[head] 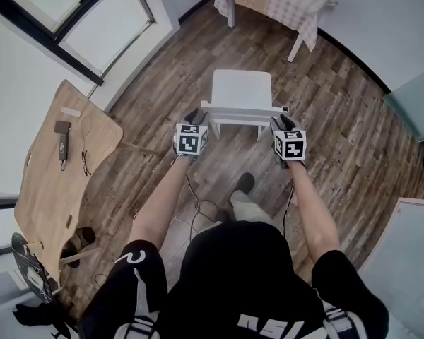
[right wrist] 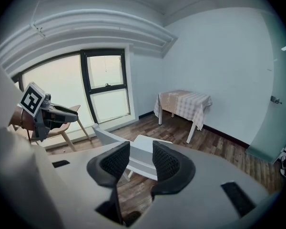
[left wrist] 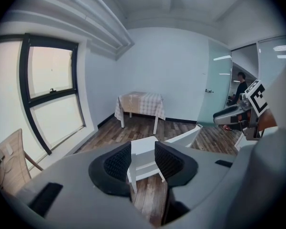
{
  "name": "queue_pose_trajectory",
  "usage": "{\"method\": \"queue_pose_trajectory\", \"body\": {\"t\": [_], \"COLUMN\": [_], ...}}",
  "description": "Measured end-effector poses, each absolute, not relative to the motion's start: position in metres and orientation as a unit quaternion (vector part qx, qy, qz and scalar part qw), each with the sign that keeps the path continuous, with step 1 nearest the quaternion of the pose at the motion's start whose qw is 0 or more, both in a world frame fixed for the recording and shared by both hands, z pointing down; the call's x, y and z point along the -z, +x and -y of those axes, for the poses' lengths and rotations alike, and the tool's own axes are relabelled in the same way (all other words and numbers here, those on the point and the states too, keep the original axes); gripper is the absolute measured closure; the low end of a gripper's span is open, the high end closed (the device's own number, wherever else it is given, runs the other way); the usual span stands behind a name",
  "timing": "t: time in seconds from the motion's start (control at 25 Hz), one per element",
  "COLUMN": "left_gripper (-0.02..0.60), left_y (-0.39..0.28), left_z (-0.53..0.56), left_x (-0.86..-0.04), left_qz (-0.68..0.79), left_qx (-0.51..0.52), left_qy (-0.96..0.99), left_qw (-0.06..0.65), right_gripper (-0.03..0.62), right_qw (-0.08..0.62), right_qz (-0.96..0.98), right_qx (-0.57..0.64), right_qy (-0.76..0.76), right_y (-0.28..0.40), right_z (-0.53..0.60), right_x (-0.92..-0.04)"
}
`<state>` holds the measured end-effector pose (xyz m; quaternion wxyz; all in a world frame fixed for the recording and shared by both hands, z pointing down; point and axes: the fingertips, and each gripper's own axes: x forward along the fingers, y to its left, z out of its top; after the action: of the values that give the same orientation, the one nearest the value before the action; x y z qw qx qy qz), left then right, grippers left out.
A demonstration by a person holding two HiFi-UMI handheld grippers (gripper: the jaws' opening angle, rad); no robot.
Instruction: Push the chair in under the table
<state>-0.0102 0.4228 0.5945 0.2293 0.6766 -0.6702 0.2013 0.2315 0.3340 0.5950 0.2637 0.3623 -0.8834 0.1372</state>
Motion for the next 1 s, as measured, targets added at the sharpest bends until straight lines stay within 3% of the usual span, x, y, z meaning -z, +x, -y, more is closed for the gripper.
{"method": "queue_pose_trajectory", "body": {"t": [0.32, 0.6, 1.0], "left_gripper": [0.311, 0.262, 0.249], "left_y": [-0.021, -0.019, -0.021], "left_z": [-0.388, -0.368, -0.346], "left_x": [-0.646, -0.68, -0.695], "left_qz": [0.653, 0.642, 0.648], "left_qx": [-0.221, -0.251, -0.256], "left_qy": [0.667, 0.658, 0.644], "left_qw": [0.283, 0.302, 0.317], "right_gripper": [0.222, 0.206, 0.183], "right_qw": [0.311, 0.334, 0.347], "right_qz": [0.857, 0.846, 0.844], "right_qx": [-0.167, -0.196, -0.205], "right_qy": [0.375, 0.367, 0.355], "right_y": [0.242, 0.24, 0.232], "right_z": [-0.287, -0.261, -0.241], "right_x": [-0.649, -0.682, -0.704]}}
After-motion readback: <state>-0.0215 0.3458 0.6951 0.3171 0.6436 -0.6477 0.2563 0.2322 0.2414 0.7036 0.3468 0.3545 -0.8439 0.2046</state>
